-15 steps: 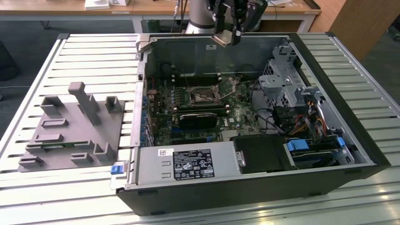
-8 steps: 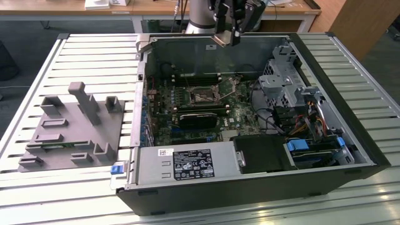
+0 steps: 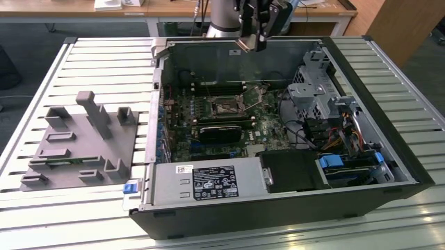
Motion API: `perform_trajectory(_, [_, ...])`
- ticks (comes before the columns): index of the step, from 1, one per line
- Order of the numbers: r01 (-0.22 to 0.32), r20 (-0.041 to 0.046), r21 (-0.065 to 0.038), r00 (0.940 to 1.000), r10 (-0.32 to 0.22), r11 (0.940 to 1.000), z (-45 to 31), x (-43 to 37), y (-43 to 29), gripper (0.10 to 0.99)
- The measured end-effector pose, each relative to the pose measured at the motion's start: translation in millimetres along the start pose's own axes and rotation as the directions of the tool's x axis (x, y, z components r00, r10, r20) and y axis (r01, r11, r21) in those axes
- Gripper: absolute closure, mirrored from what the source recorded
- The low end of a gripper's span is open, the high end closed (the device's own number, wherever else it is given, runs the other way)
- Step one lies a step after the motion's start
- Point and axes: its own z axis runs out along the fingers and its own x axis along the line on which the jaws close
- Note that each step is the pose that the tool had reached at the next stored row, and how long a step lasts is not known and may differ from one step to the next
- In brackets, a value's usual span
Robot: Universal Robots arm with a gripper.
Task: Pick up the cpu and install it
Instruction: 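Place the cpu into insertion slot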
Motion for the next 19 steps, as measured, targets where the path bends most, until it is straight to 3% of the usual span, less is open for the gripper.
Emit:
perform_trajectory(9, [-0.099, 0.0055, -0.001, 0.995, 0.099, 0.9951, 0.4, 0.3, -0.8, 0.553])
perform_trajectory(19, [-0.203, 0.0111, -0.004, 0.9792, 0.203, 0.9793, 0.8, 0.7, -1.7, 0.553])
